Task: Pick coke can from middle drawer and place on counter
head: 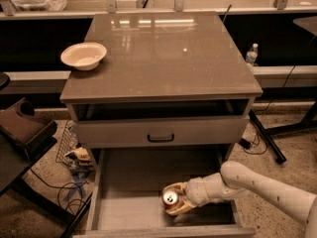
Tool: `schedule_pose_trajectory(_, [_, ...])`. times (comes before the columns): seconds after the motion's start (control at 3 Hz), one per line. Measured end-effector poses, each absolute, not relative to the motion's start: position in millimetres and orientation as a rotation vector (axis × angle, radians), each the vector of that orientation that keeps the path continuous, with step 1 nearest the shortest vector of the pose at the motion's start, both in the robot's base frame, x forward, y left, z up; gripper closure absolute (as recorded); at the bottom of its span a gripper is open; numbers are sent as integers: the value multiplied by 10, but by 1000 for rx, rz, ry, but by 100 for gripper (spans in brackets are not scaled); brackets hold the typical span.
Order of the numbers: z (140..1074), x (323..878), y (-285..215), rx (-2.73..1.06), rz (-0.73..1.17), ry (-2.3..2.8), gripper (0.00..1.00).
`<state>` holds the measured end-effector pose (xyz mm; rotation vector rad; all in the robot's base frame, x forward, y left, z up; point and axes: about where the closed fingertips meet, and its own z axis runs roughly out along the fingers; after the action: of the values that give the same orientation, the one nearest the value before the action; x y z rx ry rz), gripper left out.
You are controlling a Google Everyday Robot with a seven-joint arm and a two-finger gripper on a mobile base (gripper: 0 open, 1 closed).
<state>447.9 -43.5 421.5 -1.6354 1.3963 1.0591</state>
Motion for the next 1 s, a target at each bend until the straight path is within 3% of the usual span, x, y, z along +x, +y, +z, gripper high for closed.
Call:
schedule_pose_trajectory(0.33, [4214,4477,-430,-1636,1060,1396,100])
schedule_pose_trajectory(1.0, [5200,4558,-607,-1662,1136,1406,100])
